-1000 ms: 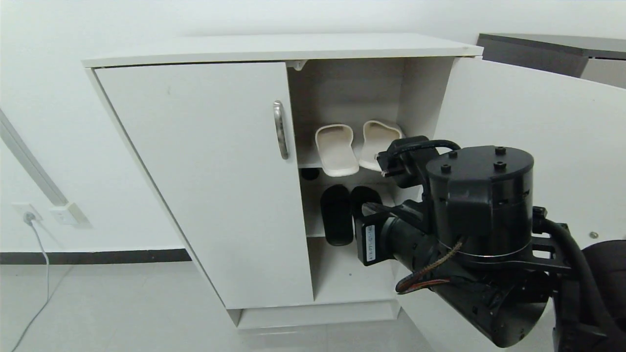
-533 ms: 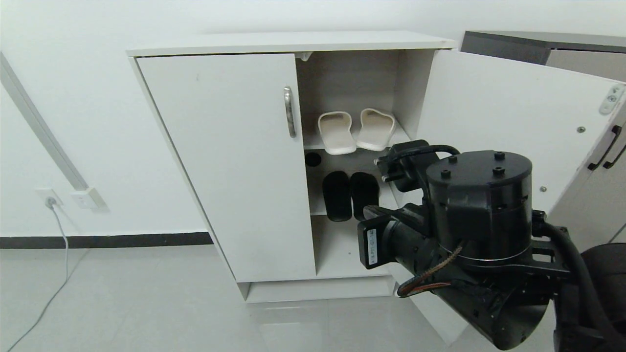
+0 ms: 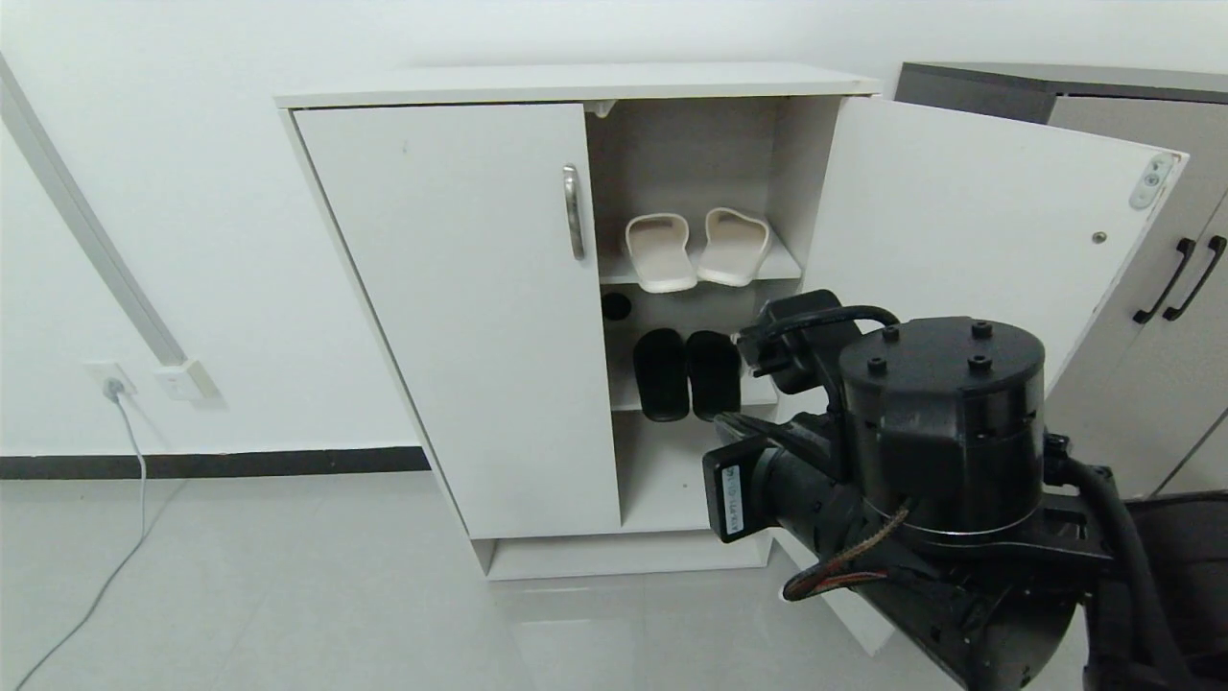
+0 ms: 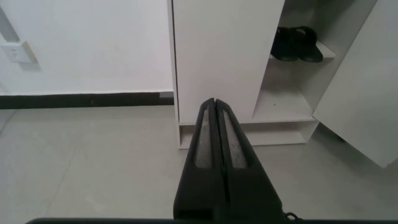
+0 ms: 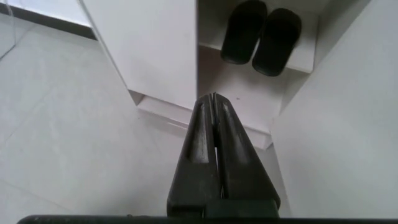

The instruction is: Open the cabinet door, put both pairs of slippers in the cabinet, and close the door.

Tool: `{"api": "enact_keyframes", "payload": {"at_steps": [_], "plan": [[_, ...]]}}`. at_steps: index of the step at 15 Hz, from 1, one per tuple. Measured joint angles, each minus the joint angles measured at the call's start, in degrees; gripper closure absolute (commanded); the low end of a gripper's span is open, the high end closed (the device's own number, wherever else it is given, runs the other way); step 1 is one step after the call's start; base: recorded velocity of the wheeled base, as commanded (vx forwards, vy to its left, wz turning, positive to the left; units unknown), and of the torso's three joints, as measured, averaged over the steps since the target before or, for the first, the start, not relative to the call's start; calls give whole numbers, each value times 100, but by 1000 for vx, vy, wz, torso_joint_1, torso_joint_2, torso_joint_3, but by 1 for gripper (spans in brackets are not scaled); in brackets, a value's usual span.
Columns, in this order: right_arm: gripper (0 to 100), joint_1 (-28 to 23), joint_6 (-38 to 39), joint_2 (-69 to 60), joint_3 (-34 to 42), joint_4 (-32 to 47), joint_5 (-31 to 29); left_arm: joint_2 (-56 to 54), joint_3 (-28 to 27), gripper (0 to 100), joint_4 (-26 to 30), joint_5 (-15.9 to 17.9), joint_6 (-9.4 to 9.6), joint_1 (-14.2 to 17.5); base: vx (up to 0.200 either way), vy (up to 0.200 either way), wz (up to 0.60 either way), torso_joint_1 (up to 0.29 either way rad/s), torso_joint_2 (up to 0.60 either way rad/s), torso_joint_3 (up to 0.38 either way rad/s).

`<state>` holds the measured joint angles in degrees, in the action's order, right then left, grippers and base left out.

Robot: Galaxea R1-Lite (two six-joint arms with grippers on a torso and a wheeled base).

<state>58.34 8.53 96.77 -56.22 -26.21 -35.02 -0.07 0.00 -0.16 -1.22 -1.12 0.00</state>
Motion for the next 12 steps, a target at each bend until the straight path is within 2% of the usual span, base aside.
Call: {"api": "enact_keyframes", "payload": {"at_steps": [12], "plan": [[100,-41,0,74,5,0,-4,0,0,100,0,0,-5,0,0,0,0,0,0,0]]}}
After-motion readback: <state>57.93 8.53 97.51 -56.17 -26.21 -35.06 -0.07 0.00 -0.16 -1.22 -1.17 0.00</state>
